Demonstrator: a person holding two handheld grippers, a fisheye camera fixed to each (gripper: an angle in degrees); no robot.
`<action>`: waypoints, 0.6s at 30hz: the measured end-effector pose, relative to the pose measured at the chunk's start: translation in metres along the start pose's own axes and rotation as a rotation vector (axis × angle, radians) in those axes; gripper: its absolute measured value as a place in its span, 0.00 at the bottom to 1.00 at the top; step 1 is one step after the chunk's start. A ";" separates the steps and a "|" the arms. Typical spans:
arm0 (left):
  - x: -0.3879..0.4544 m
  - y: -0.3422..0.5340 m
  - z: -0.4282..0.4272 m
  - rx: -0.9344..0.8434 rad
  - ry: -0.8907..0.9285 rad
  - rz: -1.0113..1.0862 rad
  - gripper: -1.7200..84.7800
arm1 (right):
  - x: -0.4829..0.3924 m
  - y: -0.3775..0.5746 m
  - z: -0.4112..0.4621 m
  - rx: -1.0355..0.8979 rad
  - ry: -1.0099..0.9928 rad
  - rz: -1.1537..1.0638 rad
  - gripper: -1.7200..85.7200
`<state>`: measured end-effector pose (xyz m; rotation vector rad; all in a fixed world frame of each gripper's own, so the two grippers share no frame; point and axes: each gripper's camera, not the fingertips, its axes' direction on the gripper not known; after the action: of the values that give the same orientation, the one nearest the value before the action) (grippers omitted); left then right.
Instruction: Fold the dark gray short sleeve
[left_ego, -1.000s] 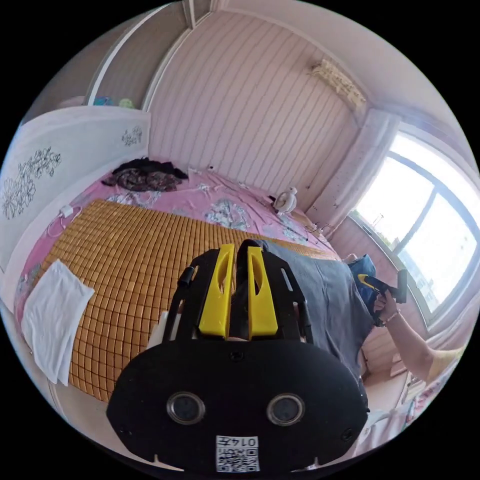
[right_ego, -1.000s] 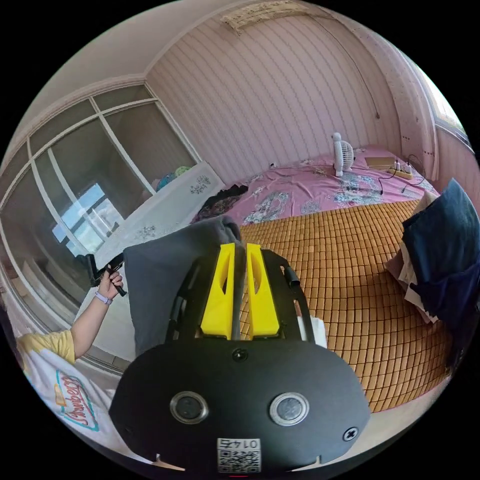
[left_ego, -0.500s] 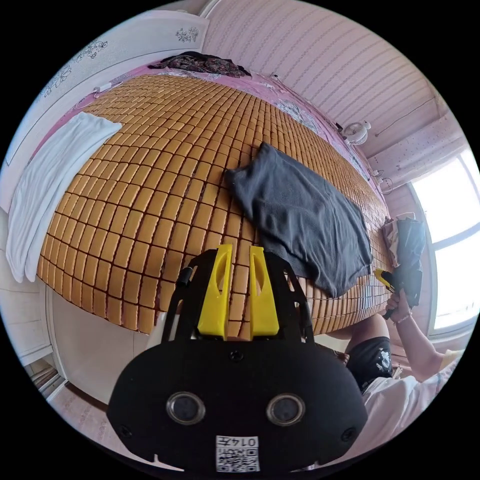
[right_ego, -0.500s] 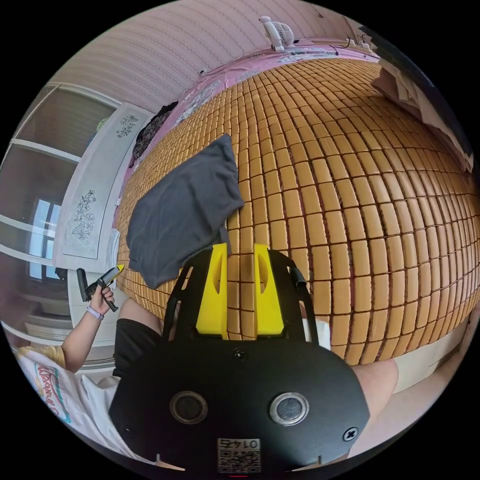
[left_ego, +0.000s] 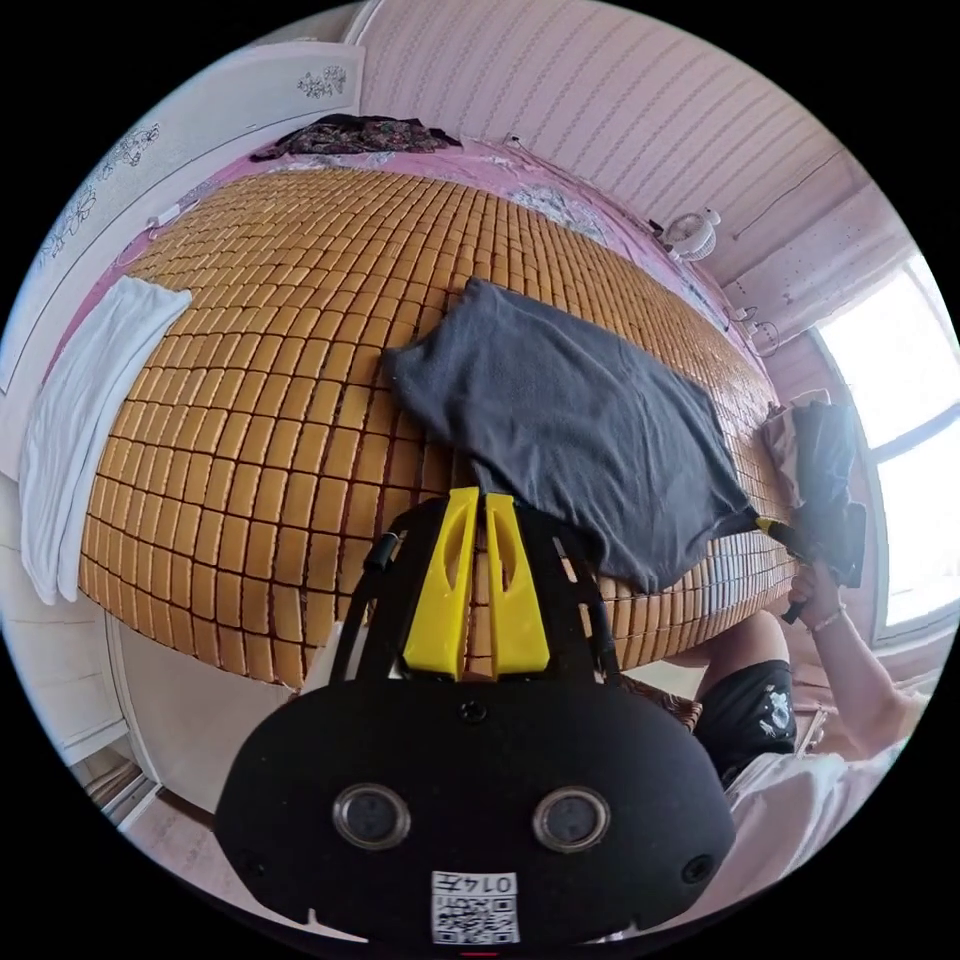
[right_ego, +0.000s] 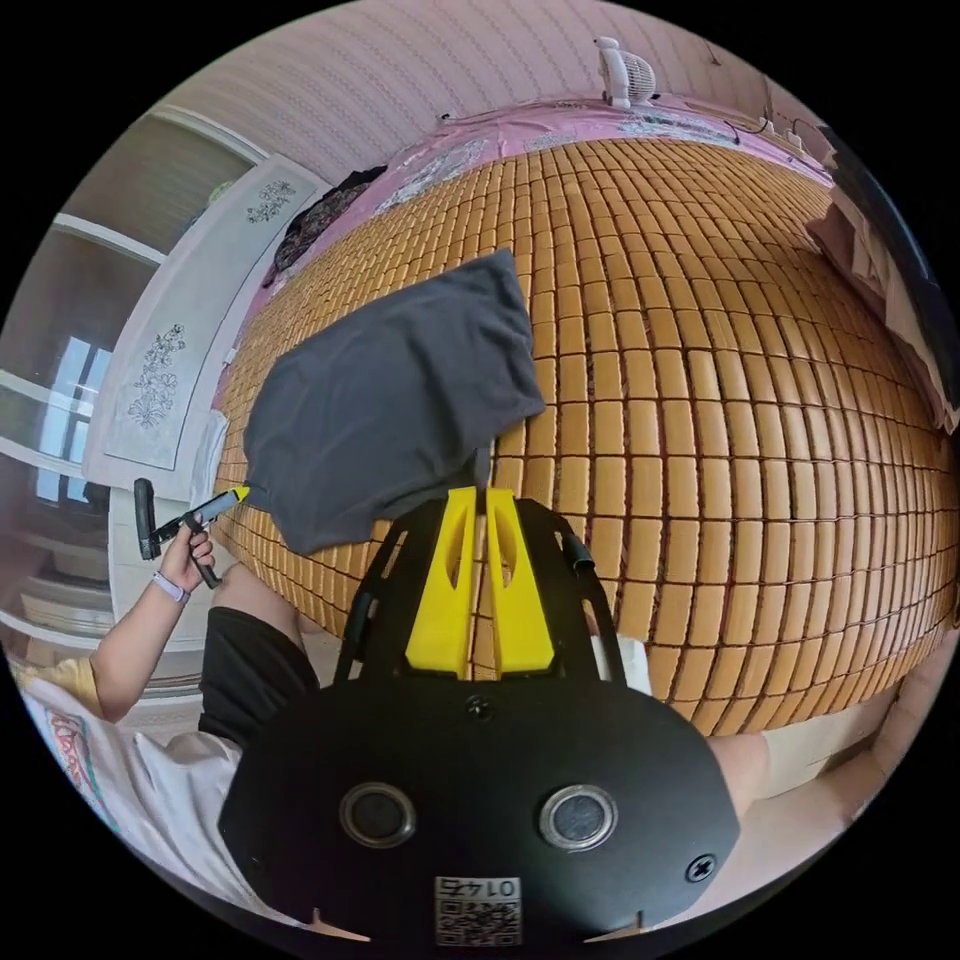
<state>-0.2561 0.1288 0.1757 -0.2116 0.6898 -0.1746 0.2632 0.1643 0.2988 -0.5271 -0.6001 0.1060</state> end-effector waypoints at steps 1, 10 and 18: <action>0.007 0.001 -0.033 0.065 0.026 0.035 0.01 | -0.003 0.000 -0.009 0.017 -0.017 -0.018 0.02; 0.077 -0.008 -0.305 0.570 0.102 0.238 0.01 | -0.092 -0.012 -0.196 0.368 -0.105 -0.376 0.02; 0.126 0.035 -0.458 0.818 0.189 0.298 0.01 | -0.151 0.023 -0.337 0.691 -0.113 -0.477 0.02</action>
<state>-0.4534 0.0716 -0.2543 0.6950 0.7766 -0.1789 0.3301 -0.0021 -0.0249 0.2975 -0.7367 -0.1109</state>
